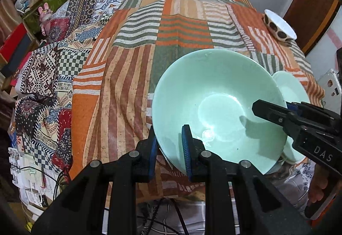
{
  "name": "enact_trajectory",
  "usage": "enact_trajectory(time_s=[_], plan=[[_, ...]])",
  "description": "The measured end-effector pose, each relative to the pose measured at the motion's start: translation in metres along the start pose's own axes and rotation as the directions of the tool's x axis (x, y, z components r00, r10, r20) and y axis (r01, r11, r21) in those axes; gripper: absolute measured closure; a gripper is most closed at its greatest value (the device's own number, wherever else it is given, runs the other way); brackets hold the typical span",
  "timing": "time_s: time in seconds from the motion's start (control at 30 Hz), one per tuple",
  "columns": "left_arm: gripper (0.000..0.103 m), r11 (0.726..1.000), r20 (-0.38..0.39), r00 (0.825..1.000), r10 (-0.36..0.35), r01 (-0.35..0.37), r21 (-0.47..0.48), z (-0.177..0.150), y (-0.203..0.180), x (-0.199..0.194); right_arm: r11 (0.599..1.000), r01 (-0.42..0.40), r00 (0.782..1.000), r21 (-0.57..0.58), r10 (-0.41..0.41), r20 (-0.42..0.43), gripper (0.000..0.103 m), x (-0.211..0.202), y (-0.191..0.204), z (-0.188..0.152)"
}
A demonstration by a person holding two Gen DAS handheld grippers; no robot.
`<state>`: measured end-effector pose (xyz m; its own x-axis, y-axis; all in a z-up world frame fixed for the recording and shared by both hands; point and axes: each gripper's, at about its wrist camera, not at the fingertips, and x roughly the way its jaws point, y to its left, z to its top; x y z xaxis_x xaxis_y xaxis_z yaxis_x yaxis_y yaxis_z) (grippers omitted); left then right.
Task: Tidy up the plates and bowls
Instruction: 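Lift the mint green bowl with both tools and carry it over the pink bowl, then lower the mint green bowl into the pink bowl and open both tools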
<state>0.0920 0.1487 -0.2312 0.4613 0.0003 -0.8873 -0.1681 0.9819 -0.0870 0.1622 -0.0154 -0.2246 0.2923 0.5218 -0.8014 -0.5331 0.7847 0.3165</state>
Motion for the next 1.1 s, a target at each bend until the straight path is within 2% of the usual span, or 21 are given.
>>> enact_trajectory(time_s=[0.23,0.57,0.8,0.83,0.93,1.1], plan=[[0.082,1.000,-0.025,1.000,-0.001,0.001,-0.010,-0.003,0.007,0.012,1.000,0.013,1.000,-0.018,-0.014,-0.027,0.081,0.010,0.001,-0.005],[0.082,0.999,-0.036,0.999,0.033,-0.033,-0.001,-0.004,0.004,0.025,0.995,0.058,0.998,-0.078,-0.058,-0.006,0.079,0.011,0.009,-0.004],[0.080,1.000,-0.054,0.999,-0.001,0.000,-0.030,-0.004,0.008,0.031,0.985,0.109,0.994,-0.135,-0.111,-0.003,0.078,0.012,0.014,-0.005],[0.080,1.000,-0.061,0.998,-0.004,0.002,-0.028,-0.004,0.007,0.032,0.987,0.095,0.995,-0.129,-0.097,-0.007,0.072,0.012,0.012,-0.004],[0.077,1.000,-0.061,0.998,0.011,-0.012,-0.009,-0.004,0.005,0.031,0.993,0.064,0.998,-0.102,-0.066,-0.009,0.063,0.009,0.010,-0.002],[0.064,1.000,-0.044,0.999,0.011,-0.011,-0.010,-0.002,0.009,0.021,0.995,0.040,0.999,-0.090,-0.043,-0.031,0.063,0.009,0.009,0.000]])
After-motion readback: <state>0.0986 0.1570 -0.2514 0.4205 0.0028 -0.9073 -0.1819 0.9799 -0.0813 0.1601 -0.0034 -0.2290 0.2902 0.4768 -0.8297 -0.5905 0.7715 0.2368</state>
